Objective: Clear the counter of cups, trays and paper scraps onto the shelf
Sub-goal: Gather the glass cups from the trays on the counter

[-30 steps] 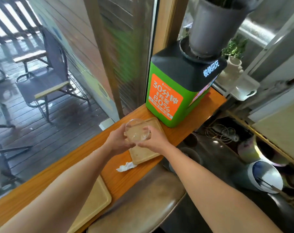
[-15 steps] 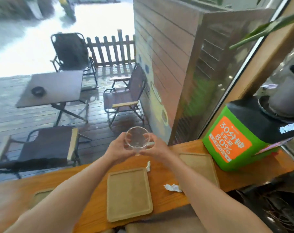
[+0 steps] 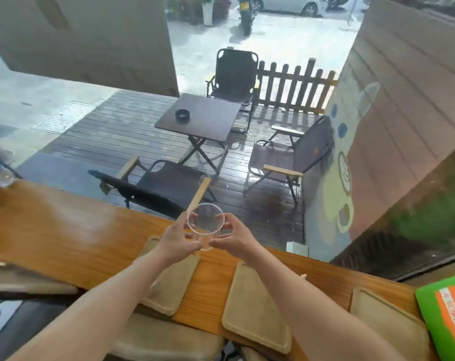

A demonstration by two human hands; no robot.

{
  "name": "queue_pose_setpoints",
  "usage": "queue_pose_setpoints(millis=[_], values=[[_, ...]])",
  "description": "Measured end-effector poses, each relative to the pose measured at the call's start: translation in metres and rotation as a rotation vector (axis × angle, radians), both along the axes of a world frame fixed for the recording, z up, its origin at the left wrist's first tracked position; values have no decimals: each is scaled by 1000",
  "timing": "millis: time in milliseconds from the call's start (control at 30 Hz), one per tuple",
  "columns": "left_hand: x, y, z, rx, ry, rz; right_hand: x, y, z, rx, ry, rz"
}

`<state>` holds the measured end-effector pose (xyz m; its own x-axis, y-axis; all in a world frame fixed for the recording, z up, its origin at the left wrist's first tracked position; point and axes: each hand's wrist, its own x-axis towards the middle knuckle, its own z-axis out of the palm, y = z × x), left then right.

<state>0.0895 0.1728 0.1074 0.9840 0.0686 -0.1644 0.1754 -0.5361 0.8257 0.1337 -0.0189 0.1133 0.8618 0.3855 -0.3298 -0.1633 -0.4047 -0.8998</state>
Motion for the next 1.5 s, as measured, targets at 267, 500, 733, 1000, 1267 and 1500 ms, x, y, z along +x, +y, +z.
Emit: queue_pose_setpoints(millis=[267,500,733,1000,1267,1500], values=[[-27,88,-9,8,63,122,-7,88,-3,28,63,133],[-30,125,-13,47,89,33,-15,120,-2,24,130,138],[-30,150,-15,53,84,-130,-27,134,-10,5,217,108],[-34,168,-30,16,14,-233,-46,143,-25,28,225,19],[-38,176,-37,22,-129,-282,-57,147,-24,34,182,5],[-52,180,-39,-37,-130,-311,-68,147,-21,-3,175,42]])
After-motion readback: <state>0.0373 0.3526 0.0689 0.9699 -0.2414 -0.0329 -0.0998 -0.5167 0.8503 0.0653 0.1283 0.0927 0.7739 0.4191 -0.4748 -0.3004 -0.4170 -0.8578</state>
